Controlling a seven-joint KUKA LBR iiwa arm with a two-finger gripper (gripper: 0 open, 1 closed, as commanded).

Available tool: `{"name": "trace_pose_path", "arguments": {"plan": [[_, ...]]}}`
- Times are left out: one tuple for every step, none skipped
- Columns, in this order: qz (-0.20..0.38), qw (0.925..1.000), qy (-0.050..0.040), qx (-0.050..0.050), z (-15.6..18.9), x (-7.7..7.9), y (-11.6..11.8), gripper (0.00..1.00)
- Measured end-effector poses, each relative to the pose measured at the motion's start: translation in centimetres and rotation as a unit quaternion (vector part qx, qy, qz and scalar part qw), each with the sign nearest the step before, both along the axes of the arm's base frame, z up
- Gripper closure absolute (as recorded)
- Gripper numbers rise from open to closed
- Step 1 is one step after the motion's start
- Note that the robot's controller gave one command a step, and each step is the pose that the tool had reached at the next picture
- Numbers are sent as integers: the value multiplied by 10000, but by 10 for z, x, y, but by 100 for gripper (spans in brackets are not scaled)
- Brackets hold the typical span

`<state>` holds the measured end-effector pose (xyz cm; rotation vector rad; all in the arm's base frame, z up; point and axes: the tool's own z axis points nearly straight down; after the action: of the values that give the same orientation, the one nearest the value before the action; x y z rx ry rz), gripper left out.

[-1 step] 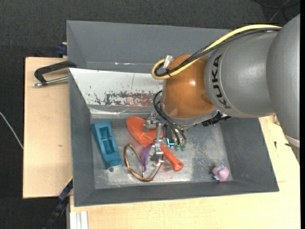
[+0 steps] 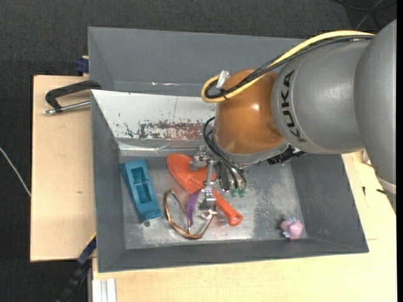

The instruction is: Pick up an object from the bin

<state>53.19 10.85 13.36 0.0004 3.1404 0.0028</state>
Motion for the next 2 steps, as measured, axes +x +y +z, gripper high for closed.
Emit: {"name": "trace_pose_path", "arguments": {"plan": [[-1029,9947,-27,11,-34,10,-14,0],[-1247,9922,14,-7,-57,24,-12,0]]}}
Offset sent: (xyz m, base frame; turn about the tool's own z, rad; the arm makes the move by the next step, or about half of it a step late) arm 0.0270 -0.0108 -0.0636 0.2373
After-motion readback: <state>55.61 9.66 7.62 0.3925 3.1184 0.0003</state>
